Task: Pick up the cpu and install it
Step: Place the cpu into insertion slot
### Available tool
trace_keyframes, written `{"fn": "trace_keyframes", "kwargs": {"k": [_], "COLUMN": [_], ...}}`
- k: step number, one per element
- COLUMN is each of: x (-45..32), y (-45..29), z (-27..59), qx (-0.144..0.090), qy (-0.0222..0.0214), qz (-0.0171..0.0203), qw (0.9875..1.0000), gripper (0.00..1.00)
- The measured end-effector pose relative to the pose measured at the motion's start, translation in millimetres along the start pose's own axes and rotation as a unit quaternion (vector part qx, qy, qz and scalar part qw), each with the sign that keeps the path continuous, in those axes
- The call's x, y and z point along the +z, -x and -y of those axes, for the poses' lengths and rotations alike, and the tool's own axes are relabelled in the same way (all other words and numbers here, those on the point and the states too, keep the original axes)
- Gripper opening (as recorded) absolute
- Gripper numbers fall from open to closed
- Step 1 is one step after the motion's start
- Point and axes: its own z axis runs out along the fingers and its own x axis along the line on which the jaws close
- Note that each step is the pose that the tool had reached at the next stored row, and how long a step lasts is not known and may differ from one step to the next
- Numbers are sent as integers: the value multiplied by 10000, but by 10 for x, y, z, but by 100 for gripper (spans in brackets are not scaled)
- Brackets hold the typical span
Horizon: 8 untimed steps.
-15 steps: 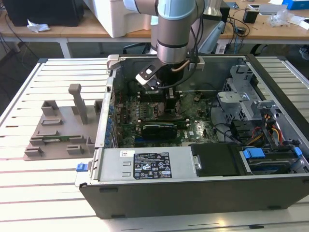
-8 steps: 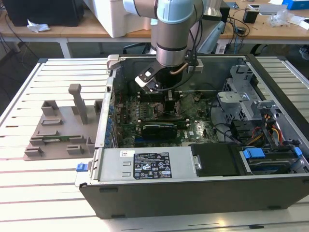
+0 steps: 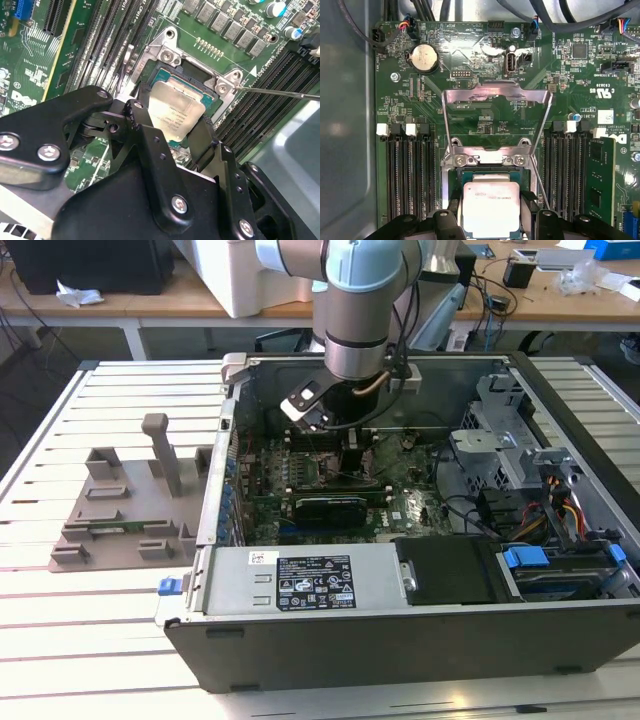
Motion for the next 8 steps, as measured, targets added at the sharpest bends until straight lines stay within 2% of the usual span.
{"fn": "trace_keyframes", "kwargs": {"k": [5,6,7,8], "x": [1,3,2,0], "y": [-2,-3,-2,-2], "z": [-4,-4,-4,-3], "qx": [0,0,0,0], "qy": [3,3,1,0], "qz": [-1,-3,-2,0], "qw": [10000,10000,10000,10000], "gripper": [54,56,62,62]}}
